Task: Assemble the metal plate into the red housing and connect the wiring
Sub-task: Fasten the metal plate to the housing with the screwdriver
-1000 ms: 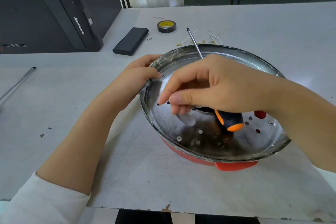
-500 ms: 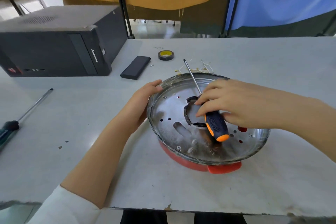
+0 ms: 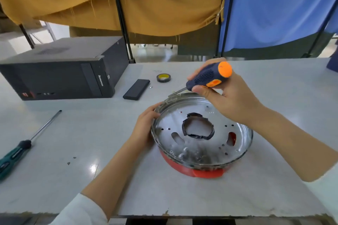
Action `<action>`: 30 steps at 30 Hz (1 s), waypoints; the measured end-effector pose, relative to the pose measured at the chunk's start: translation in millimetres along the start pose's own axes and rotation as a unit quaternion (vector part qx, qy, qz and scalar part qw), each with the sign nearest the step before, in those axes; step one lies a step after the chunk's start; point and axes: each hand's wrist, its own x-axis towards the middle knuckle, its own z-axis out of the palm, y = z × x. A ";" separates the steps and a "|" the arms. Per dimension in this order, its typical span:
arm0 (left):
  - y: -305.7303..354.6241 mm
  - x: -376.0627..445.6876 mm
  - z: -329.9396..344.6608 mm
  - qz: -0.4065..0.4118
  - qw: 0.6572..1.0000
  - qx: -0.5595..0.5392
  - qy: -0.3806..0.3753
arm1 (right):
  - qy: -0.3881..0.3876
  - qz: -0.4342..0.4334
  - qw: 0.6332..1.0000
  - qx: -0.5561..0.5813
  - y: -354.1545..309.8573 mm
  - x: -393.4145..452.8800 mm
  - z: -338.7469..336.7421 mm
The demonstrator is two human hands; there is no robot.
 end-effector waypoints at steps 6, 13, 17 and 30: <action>-8.9 15.3 -2.2 0.038 0.999 -0.020 -0.018 | 0.058 0.047 0.983 0.169 -18.0 11.9 -0.9; -8.3 9.6 -3.0 0.049 0.998 -0.010 -0.040 | 0.111 0.045 0.959 0.256 -41.7 12.2 1.5; -11.2 10.8 -3.8 0.045 0.998 -0.021 -0.035 | 0.103 0.043 0.953 0.283 -46.3 11.2 6.1; -18.8 19.8 -5.2 0.053 0.998 -0.028 -0.035 | 0.066 0.053 0.960 0.267 -43.4 9.6 14.1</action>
